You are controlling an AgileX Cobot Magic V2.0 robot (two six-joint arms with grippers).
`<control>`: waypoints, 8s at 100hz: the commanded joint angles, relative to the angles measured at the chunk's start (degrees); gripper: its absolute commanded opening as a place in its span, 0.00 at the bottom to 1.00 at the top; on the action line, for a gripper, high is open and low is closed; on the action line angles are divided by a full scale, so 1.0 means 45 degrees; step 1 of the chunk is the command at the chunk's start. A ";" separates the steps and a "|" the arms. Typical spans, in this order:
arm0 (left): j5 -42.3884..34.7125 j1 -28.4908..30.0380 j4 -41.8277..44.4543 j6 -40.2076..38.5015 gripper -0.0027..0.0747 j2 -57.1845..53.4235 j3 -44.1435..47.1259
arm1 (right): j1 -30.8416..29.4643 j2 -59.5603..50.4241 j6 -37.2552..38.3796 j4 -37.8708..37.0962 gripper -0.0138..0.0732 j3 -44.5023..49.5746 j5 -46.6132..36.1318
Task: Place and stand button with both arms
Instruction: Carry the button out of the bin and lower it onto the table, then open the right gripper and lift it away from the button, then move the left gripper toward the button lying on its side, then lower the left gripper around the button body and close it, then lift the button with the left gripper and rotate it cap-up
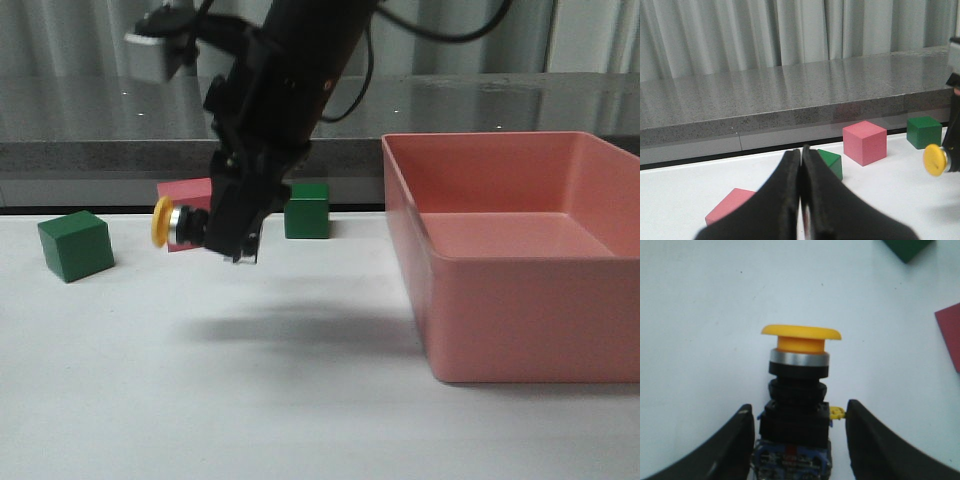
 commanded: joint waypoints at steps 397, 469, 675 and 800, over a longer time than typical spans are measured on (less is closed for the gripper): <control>0.9082 -0.0055 -0.5117 0.6855 0.42 1.3384 -1.1449 | -0.8277 -2.2105 0.8258 -0.0287 0.09 1.7311 -0.7369; 0.7666 -0.0055 -1.8581 2.1606 0.88 1.8773 -1.1585 | -0.8277 -2.2105 0.8258 -0.0287 0.09 1.7311 -0.7372; 1.1248 -0.0031 -2.2711 3.1387 0.82 2.5443 -1.1585 | -0.8266 -2.2105 0.8258 -0.0287 0.09 1.7311 -0.7080; 1.0981 -0.4651 0.1540 1.4567 0.01 2.1115 -1.7545 | -0.8266 -2.2105 0.8258 -0.0287 0.09 1.7311 -0.7080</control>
